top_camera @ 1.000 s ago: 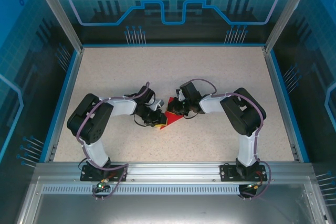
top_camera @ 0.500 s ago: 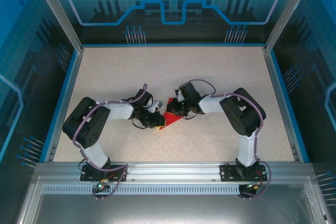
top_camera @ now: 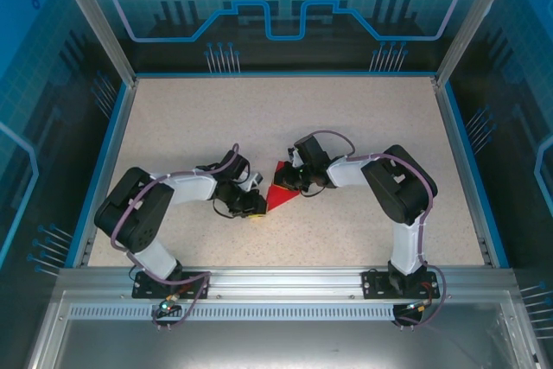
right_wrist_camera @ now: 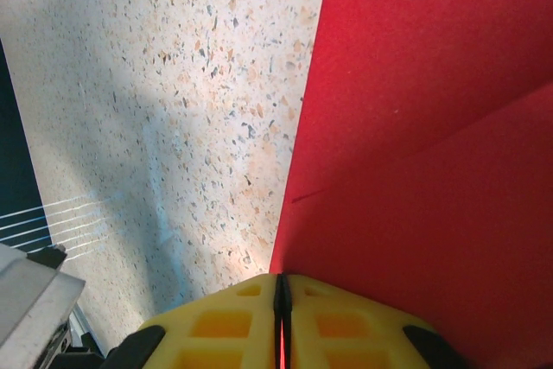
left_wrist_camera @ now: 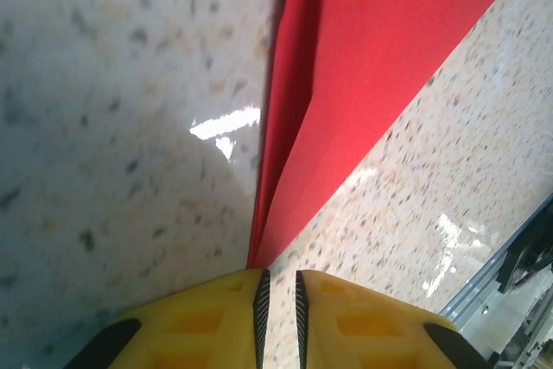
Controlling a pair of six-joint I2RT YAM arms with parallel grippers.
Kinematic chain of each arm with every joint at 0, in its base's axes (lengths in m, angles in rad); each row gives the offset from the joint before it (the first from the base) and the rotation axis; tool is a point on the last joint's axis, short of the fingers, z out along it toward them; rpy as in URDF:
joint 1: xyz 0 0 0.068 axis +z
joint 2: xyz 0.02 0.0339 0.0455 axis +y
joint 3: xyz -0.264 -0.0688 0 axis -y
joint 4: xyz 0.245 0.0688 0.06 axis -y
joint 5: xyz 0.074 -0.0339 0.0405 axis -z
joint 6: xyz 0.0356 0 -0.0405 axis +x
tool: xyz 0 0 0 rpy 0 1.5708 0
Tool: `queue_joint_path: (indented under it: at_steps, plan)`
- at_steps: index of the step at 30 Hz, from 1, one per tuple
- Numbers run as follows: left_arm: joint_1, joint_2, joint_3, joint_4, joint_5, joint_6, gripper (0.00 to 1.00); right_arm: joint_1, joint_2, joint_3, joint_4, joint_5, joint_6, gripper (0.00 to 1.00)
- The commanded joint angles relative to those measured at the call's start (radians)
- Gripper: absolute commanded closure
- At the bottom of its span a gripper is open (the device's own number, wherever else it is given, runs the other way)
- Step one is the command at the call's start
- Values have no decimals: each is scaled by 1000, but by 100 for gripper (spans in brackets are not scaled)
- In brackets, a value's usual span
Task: Fold a paper plane with a square sheet of paper (pick it up from the middle)
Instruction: Fourth fold the wing at the center of the table.
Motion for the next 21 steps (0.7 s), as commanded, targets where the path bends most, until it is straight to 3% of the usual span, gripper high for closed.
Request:
queue_joint_path:
  at_steps: [1, 7, 21]
  plan:
    - [-9, -63, 22, -144, -30, -10, 79, 5, 66, -32, -134, 72, -18, 88]
    - [7, -101, 125, -68, -3, -35, 79, 6, 69, -32, -120, 67, -8, 88]
    - [7, 126, 200, 42, 6, -34, 89, 3, 66, -33, -108, 57, 7, 88]
